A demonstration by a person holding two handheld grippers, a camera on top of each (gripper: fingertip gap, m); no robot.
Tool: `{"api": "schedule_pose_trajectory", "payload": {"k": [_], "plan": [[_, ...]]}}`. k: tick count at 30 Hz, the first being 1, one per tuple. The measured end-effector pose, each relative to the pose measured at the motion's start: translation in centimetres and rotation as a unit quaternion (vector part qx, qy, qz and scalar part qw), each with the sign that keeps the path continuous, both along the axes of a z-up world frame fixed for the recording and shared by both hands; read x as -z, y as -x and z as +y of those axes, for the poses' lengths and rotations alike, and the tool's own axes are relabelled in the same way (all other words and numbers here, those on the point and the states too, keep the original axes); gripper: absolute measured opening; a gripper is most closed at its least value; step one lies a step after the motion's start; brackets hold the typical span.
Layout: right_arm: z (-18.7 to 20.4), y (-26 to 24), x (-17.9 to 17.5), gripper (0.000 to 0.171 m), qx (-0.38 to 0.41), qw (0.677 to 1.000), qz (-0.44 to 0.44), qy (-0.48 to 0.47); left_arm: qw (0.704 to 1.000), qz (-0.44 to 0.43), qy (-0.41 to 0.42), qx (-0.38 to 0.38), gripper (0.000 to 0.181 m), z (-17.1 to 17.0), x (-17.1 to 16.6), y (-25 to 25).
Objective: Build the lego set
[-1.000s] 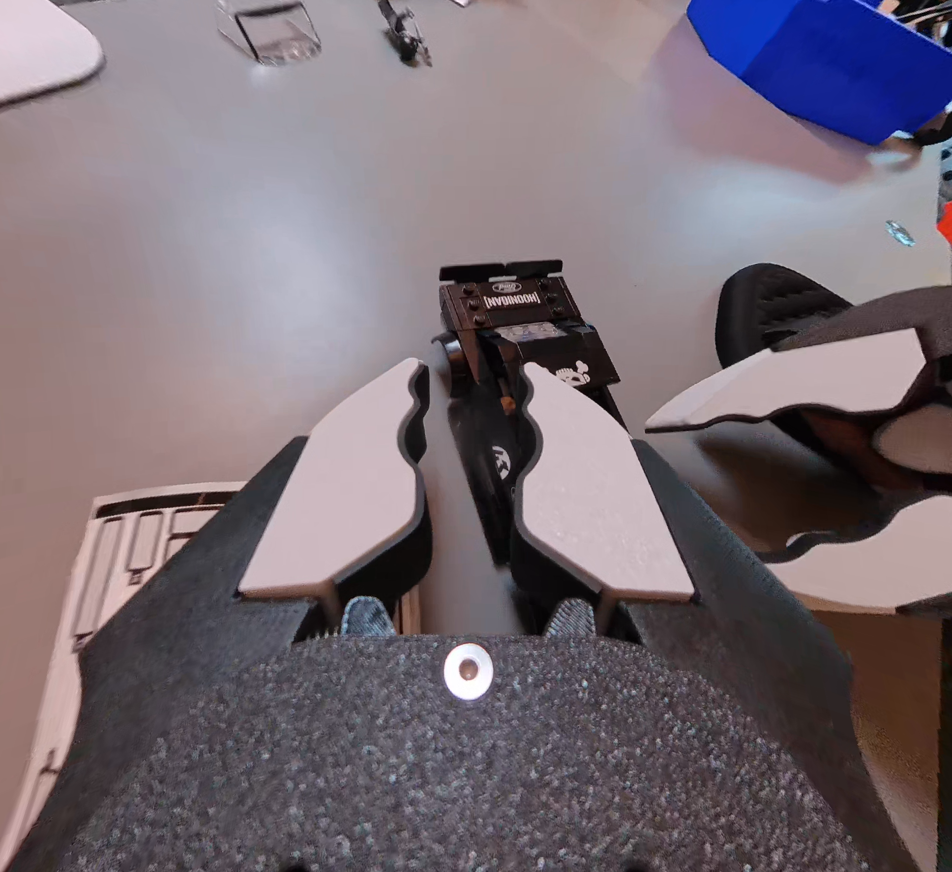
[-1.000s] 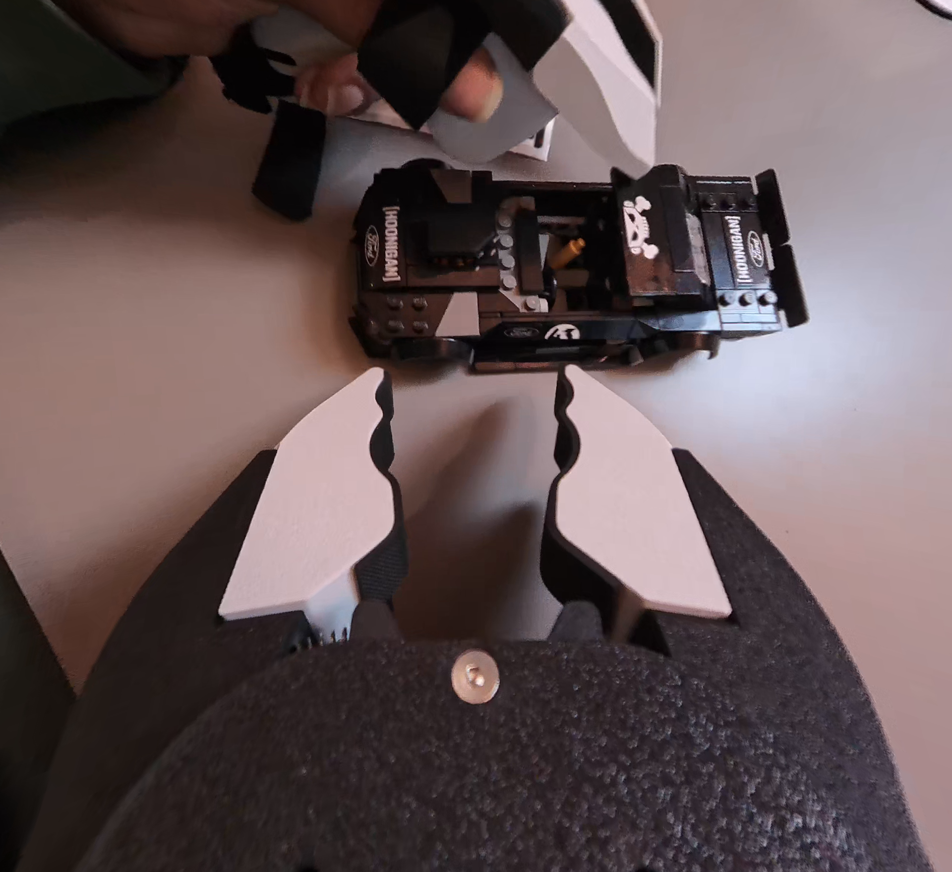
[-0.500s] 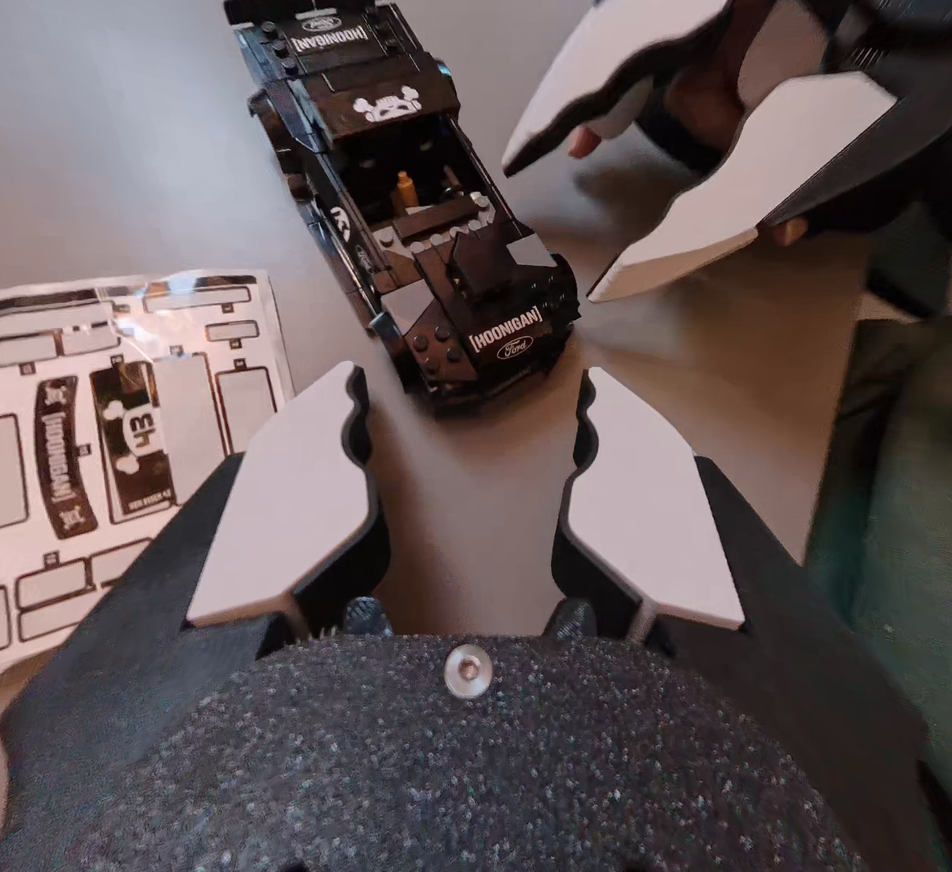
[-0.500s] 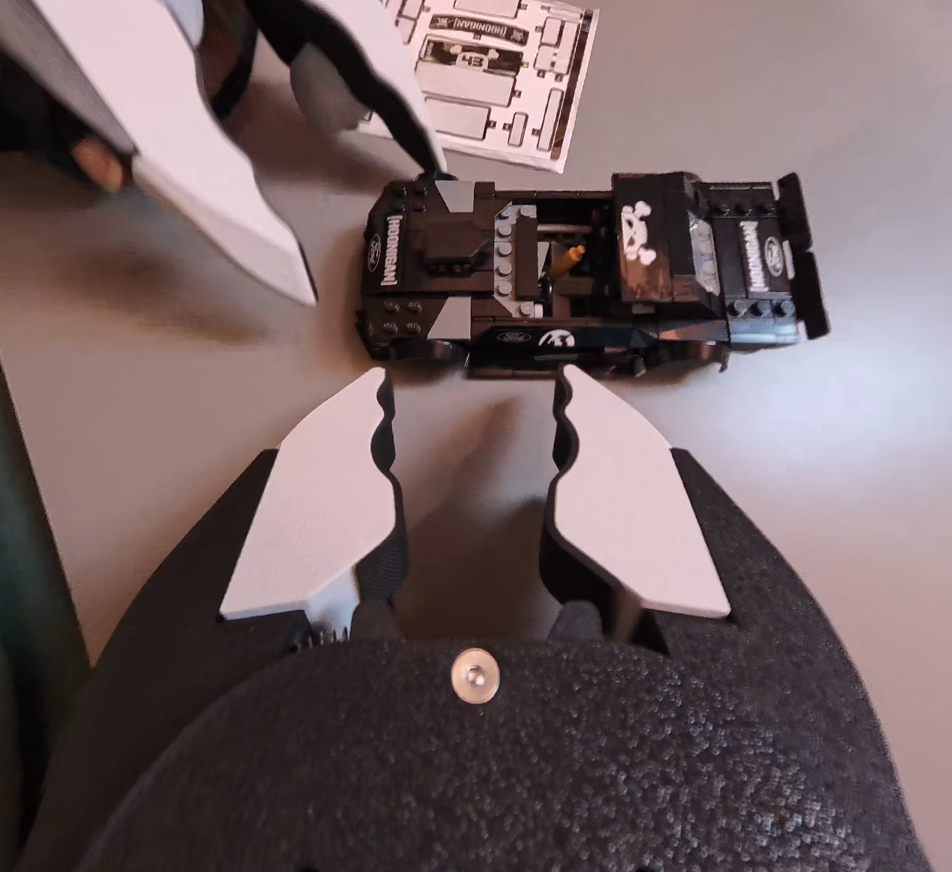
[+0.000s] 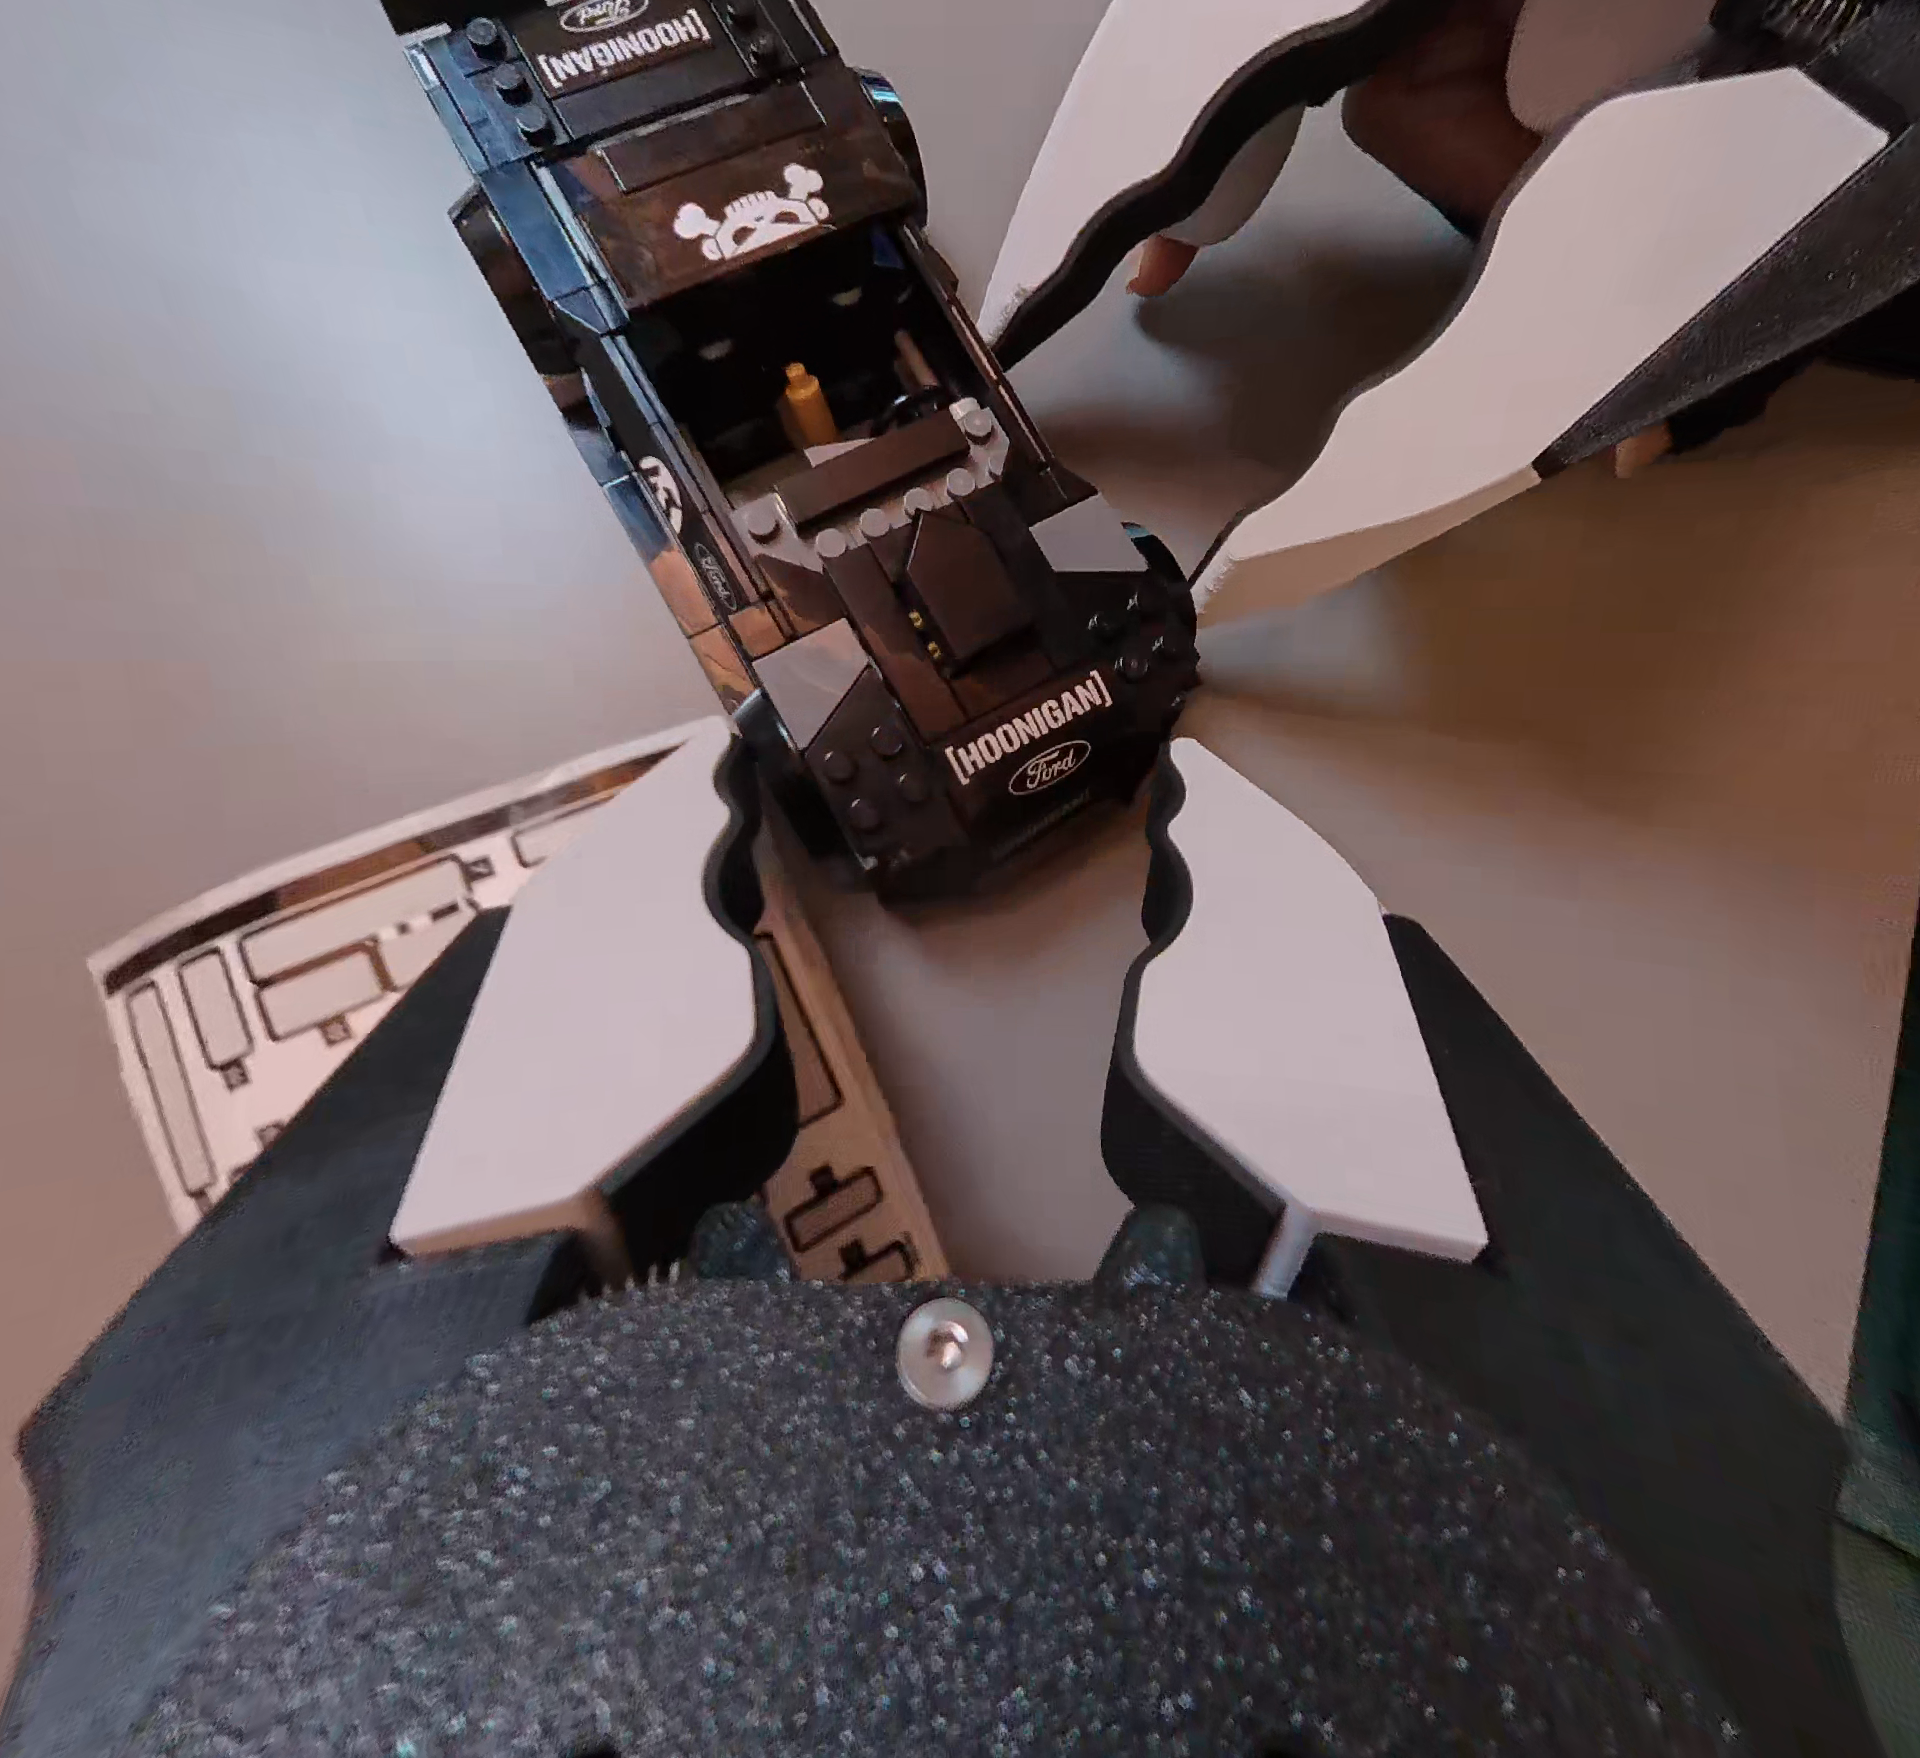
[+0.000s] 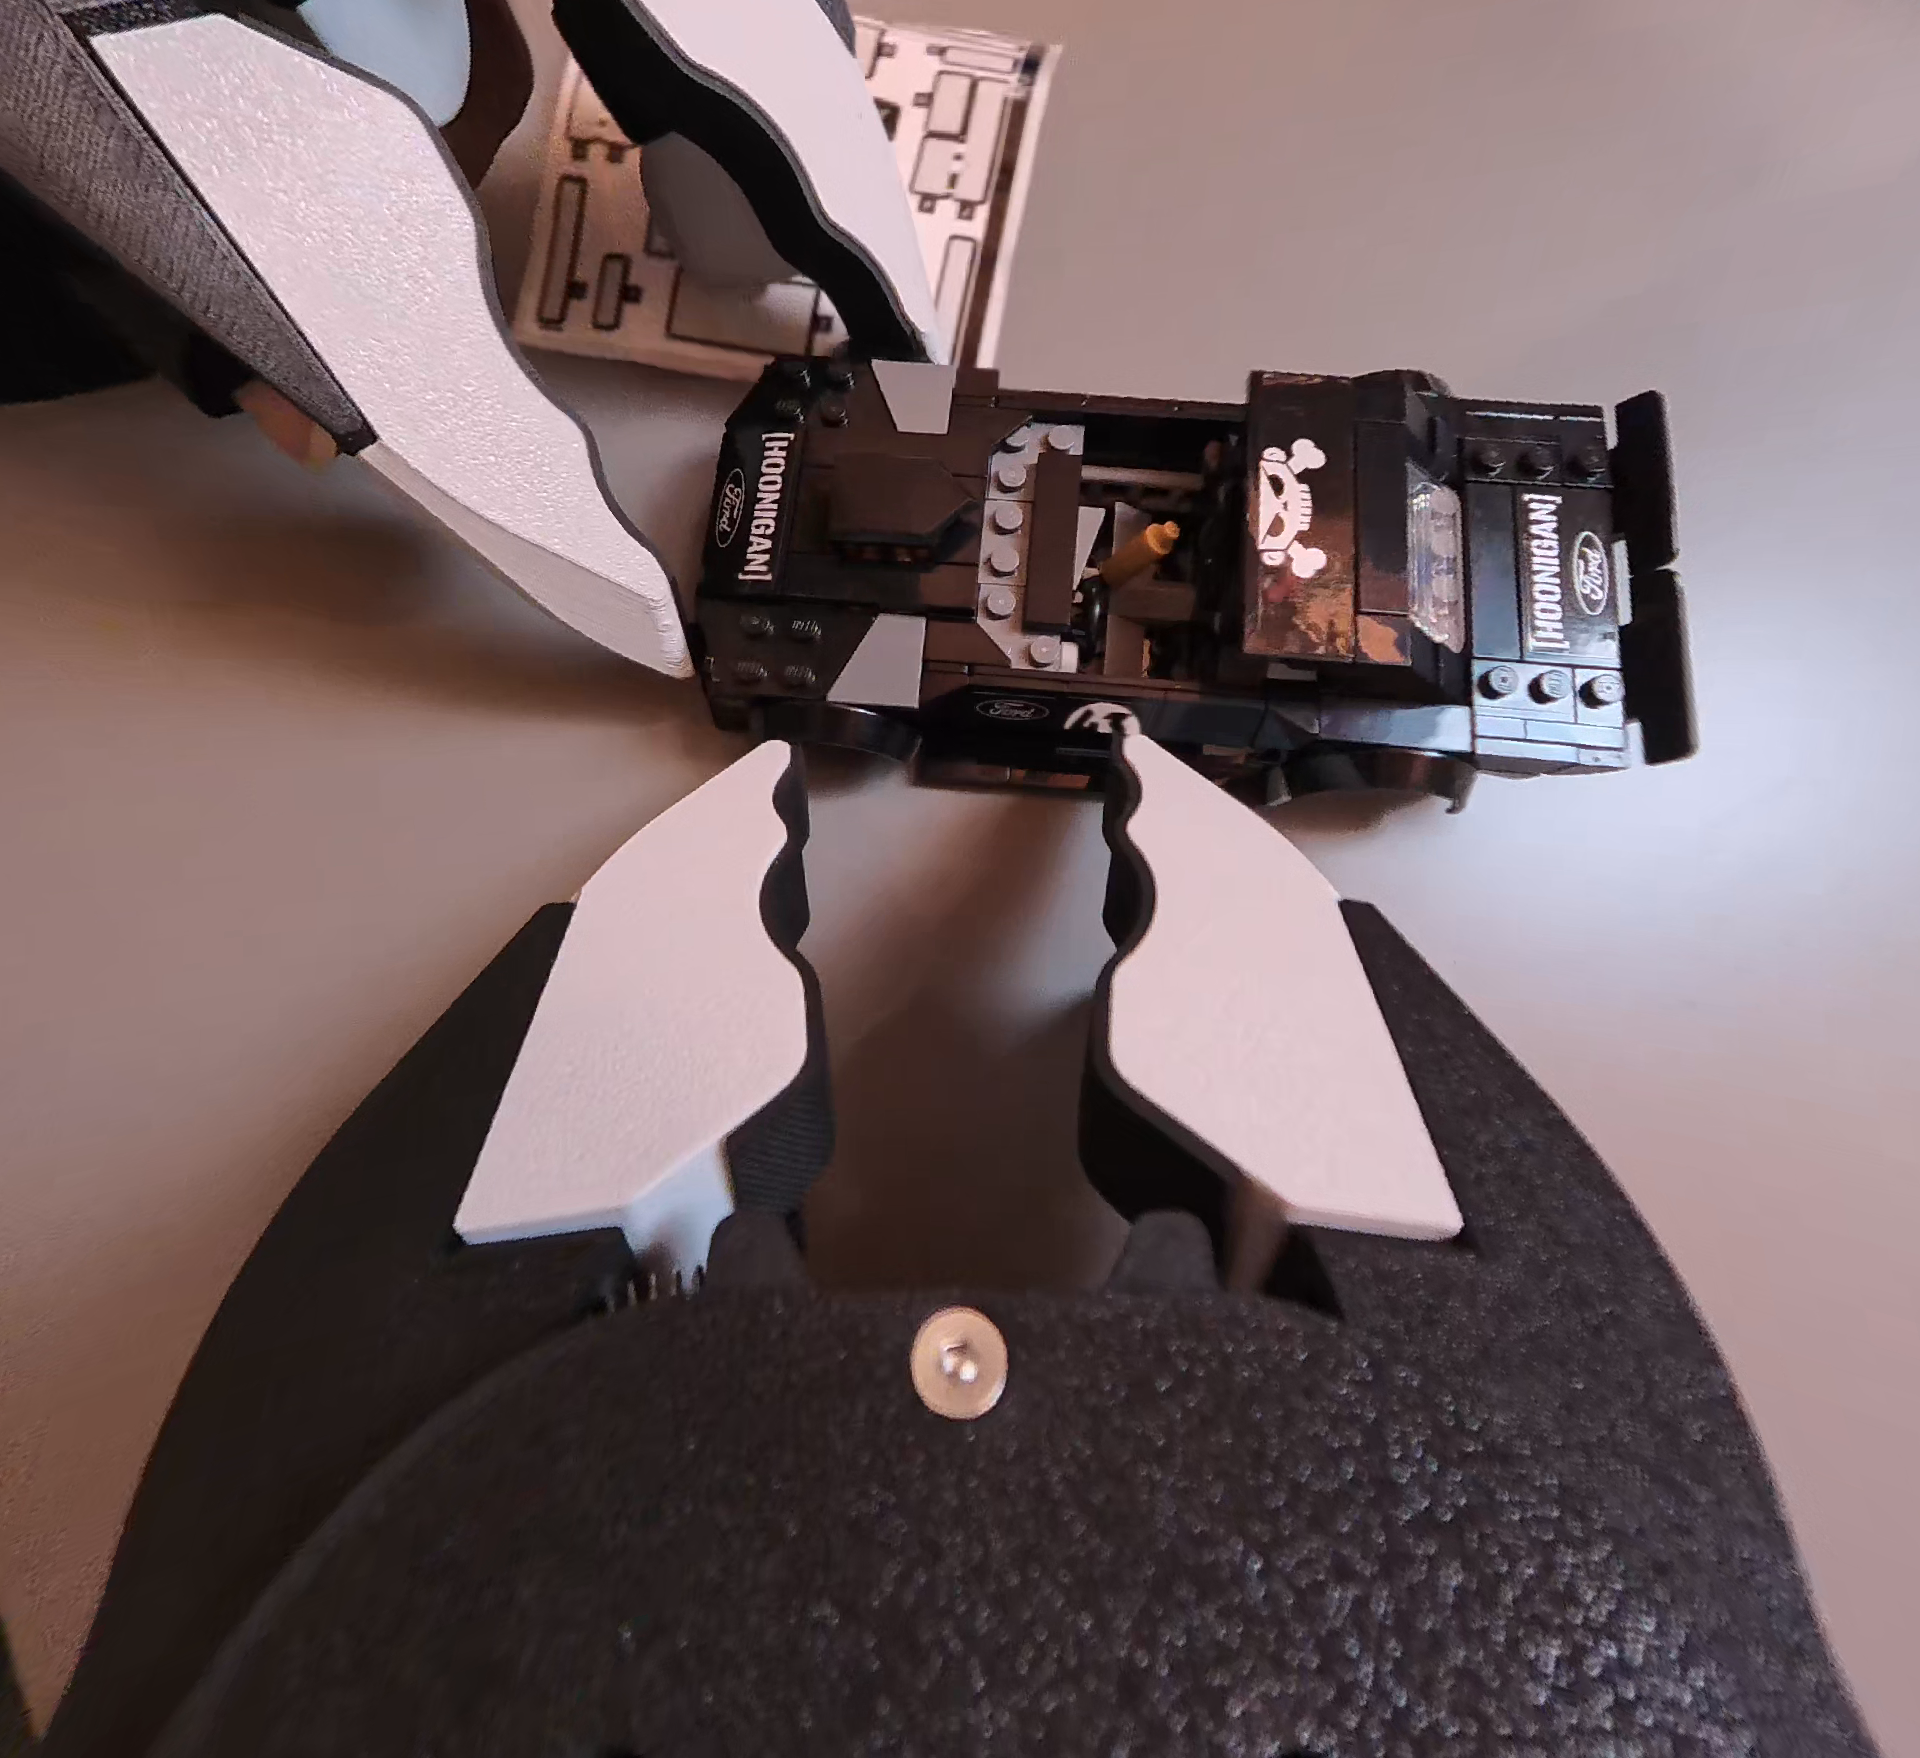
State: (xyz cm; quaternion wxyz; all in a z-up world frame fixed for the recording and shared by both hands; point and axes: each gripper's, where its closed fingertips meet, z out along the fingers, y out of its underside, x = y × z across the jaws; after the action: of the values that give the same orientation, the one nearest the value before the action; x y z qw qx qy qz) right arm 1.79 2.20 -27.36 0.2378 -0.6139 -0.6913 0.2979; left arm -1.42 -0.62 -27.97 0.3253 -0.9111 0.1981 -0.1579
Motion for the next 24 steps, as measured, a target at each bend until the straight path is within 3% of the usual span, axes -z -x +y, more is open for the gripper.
{"api": "schedule_pose_trajectory", "payload": {"k": [11,16,20,24], "plan": [[2.1,2.4,-0.4,0.053,0.01,0.999,0.039,0.033,0.997,-0.055,-0.049,-0.014,0.062,2.5,-0.3,4.1],[2.6,2.2,-3.4,0.053,0.004,0.989,0.136,0.048,0.992,-0.041,-0.114,-0.028,0.061,2.2,-2.1,4.5],[4.6,2.0,-7.1,0.06,0.052,0.964,0.253,0.06,0.966,-0.084,-0.233,-0.077,0.04,2.7,-7.0,6.0],[6.8,1.3,-9.9,0.062,0.096,0.938,0.333,0.014,0.918,-0.095,-0.365,-0.119,0.003,1.6,-12.1,8.6]]}}
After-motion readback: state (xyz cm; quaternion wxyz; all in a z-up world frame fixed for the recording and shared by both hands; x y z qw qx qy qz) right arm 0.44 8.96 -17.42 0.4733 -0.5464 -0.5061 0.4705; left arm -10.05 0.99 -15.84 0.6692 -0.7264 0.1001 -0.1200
